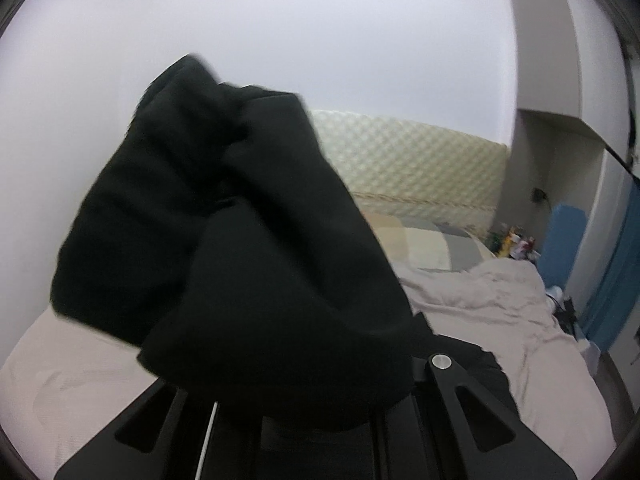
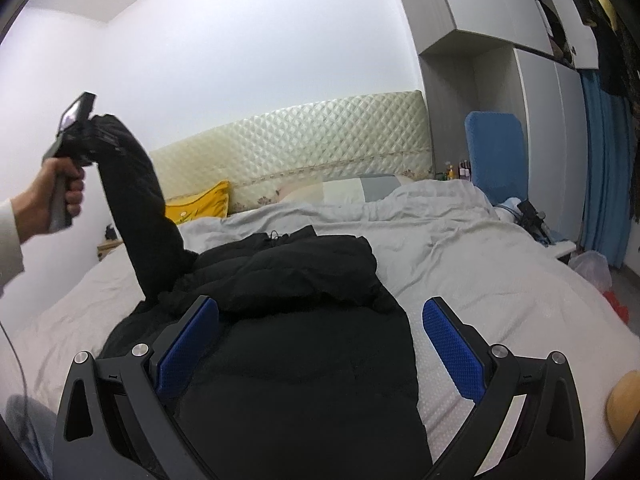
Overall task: Fold large clothes
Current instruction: 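Lift the sleeve and fold it across the jacket body with the left tool, then open the left tool to release the sleeve and withdraw, then move both tools down to the jacket's hem edge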
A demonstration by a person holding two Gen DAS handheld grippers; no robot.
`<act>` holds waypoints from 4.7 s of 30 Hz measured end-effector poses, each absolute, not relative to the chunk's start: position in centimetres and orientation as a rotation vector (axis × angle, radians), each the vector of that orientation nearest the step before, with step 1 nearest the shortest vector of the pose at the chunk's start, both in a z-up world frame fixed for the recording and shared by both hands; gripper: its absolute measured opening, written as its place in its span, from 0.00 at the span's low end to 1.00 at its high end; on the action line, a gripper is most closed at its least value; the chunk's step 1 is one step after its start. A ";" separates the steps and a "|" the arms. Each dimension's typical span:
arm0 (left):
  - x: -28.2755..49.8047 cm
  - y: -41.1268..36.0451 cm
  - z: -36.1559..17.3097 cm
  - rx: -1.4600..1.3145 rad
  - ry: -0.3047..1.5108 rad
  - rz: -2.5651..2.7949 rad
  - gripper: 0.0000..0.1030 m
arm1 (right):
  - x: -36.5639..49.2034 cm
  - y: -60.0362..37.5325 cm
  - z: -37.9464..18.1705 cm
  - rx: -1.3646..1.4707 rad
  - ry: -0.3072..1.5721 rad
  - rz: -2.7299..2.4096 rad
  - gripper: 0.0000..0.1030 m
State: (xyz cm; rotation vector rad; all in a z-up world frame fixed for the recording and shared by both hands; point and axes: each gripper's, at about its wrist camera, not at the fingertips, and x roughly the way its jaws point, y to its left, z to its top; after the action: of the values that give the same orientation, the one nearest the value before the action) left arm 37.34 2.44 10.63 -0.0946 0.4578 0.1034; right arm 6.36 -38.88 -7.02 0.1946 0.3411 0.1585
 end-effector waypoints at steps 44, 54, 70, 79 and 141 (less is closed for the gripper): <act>41.8 -17.1 -9.7 0.015 0.793 -0.208 0.65 | 11.5 -42.2 -10.0 0.257 0.426 0.153 1.00; 36.2 -7.3 -2.6 -0.073 0.671 -0.152 0.75 | 12.6 -40.2 -8.7 0.264 0.423 0.205 1.00; 39.5 3.3 -6.8 -0.108 0.706 -0.018 0.82 | 31.2 -32.4 -7.9 0.200 0.496 0.365 0.81; 46.3 2.9 -13.3 -0.062 0.748 0.029 0.83 | 39.2 -28.6 -12.6 0.135 0.578 0.337 0.74; 42.2 14.3 -17.5 -0.028 0.740 0.345 0.90 | 36.2 -41.3 -21.1 0.057 0.633 0.092 0.91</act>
State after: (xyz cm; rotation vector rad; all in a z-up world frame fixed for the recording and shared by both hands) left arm 42.25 14.29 -17.54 -0.0278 0.7397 0.3449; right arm 36.23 -41.33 -21.07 0.0565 0.6334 0.0924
